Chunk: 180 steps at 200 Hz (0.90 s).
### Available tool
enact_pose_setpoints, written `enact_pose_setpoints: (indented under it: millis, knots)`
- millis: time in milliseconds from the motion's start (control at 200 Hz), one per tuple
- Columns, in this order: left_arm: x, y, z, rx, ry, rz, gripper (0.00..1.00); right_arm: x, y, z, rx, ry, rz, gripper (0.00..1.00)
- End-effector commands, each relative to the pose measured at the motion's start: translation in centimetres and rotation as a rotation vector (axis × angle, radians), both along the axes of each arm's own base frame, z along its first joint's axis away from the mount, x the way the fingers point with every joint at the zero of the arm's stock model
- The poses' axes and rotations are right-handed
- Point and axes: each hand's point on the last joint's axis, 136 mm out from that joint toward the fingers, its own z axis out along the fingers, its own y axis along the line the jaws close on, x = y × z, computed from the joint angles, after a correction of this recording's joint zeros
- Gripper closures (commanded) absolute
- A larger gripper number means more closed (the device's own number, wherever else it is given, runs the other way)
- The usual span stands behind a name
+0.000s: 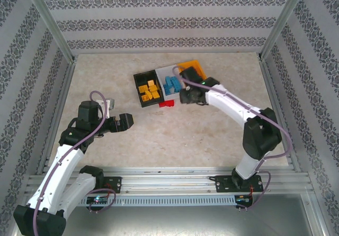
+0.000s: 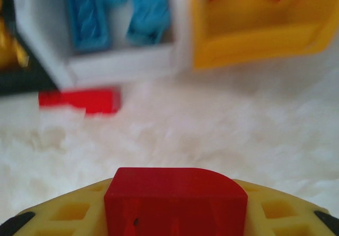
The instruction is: Sort the legos into containers by color
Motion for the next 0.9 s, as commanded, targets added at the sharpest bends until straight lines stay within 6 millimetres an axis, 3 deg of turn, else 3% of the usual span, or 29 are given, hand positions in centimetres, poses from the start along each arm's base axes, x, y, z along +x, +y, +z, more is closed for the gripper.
enact_pose_setpoints:
  millis: [0,295,440,535,689,784,894]
  knots:
    - [-0.2,0.2,-0.2,0.005,0.006,-0.007,0.0,3.3,-2.4,2.9,0.046,-0.094,-0.076,0.56]
    - [-0.2,0.3,-0.6,0.013,0.021,-0.005,0.0,11.8,-4.3,1.2,0.179,-0.087,-0.211,0.57]
    - [-0.1,0.3,-0.7,0.014,0.024,-0.005,0.0,14.5,-4.3,0.1,0.199,-0.075,-0.222,0.55]
    - [-0.1,0.3,-0.8,0.016,0.029,-0.006,0.0,15.8,-3.9,0.1,0.203,-0.08,-0.201,0.48]
    - [-0.1,0.3,-0.9,0.018,0.035,-0.004,0.0,16.9,-3.6,1.3,0.204,-0.106,-0.168,0.23]
    - [-0.1,0.4,-0.9,0.019,0.035,-0.003,0.0,16.4,-3.9,2.5,0.206,-0.127,-0.167,0.18]
    - [-0.1,0.4,-0.9,0.019,0.033,-0.001,0.0,14.1,-3.4,3.5,0.233,-0.14,-0.149,0.17]
